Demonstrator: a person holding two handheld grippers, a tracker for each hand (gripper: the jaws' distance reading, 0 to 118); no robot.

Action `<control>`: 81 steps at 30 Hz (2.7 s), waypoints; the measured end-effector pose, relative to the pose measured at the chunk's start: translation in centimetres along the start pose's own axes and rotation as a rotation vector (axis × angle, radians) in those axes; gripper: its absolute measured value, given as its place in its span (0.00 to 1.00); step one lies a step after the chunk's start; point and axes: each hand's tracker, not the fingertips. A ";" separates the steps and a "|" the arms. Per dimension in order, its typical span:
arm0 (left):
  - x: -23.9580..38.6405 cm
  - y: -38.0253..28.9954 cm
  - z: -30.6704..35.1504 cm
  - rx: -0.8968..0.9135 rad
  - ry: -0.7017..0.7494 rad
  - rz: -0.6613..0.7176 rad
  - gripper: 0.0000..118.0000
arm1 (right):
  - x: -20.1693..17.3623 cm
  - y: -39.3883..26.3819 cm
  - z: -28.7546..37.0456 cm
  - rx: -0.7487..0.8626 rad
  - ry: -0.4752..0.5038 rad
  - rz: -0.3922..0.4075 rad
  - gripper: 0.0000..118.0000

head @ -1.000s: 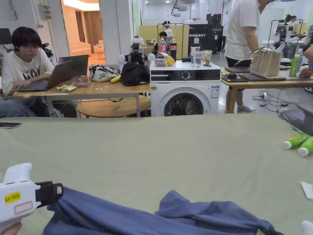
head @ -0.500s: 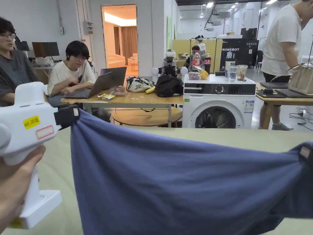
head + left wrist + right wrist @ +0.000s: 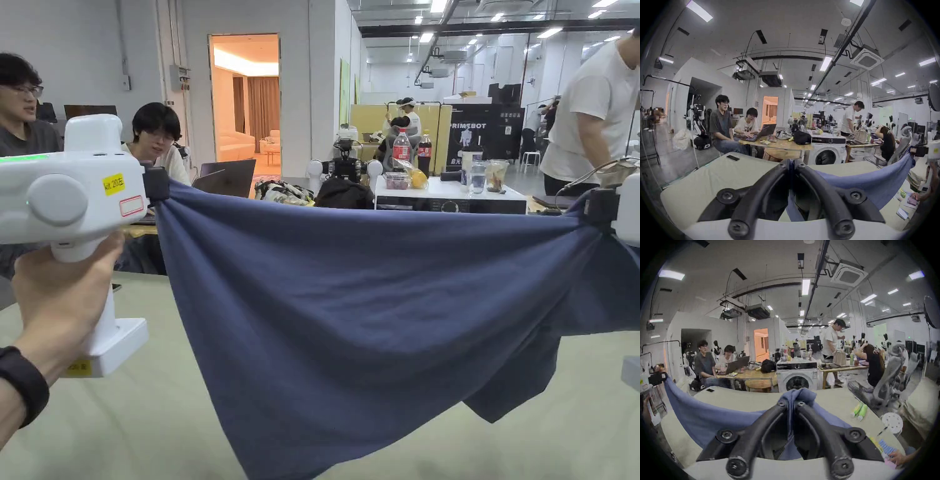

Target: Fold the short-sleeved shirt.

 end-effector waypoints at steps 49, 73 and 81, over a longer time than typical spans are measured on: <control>-5.6 -30.9 20.7 -0.642 -0.115 0.201 0.00 | 5.9 -34.8 17.4 -0.492 -0.113 -0.235 0.04; 5.3 -22.5 21.4 -0.203 -0.172 -0.036 0.04 | -1.4 -27.8 18.0 -0.173 0.103 -0.032 0.07; 4.3 -22.9 21.0 -0.290 -0.166 -0.008 0.00 | -2.8 -28.3 17.6 -0.221 0.121 0.036 0.00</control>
